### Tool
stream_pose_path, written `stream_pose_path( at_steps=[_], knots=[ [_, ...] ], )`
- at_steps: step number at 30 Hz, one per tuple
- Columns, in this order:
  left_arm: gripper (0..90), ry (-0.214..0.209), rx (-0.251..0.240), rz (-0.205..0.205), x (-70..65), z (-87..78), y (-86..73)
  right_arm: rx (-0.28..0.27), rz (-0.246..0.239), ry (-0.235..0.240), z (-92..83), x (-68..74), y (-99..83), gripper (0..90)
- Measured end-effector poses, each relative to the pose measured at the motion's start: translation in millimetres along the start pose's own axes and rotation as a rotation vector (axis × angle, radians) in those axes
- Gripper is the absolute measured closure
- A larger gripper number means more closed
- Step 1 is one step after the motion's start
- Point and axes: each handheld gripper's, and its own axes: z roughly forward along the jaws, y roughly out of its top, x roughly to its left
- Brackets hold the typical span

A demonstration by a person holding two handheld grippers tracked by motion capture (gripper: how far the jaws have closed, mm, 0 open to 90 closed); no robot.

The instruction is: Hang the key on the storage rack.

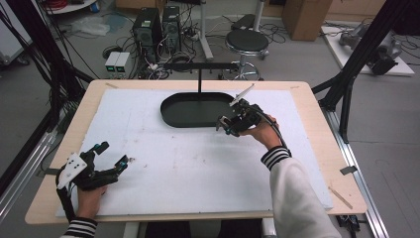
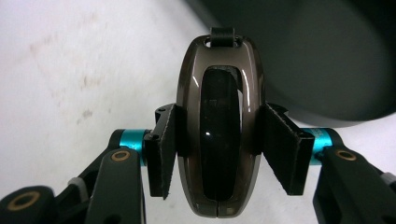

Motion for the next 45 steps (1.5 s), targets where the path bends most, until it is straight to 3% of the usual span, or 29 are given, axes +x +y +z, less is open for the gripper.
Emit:
stream_pose_path(
  at_steps=[7, 13, 27, 37, 45],
  knots=[
    [12.3, -0.002, 0.000, 0.001, -0.1, 0.0, 0.0, -0.149, 0.069, -0.061, -21.5, -5.9, -1.0, 48.1],
    [12.3, -0.002, 0.000, 0.002, -0.2, 0.0, 0.0, -0.228, 0.095, -0.090, -33.2, -10.5, -3.3, 48.0],
    [12.3, 0.000, -0.002, -0.003, 0.1, 0.0, 0.0, -0.357, 0.178, -0.175, -48.0, -16.7, -5.3, 48.1],
    [12.3, -0.002, -0.002, 0.002, 0.1, -0.3, -0.1, -0.425, 0.198, -0.257, -55.5, -20.3, -2.5, 48.0],
    [12.3, -0.001, -0.003, 0.000, 0.1, -0.4, -0.1, -0.464, 0.209, -0.280, -60.6, -27.7, 9.9, 48.0]
  ],
)
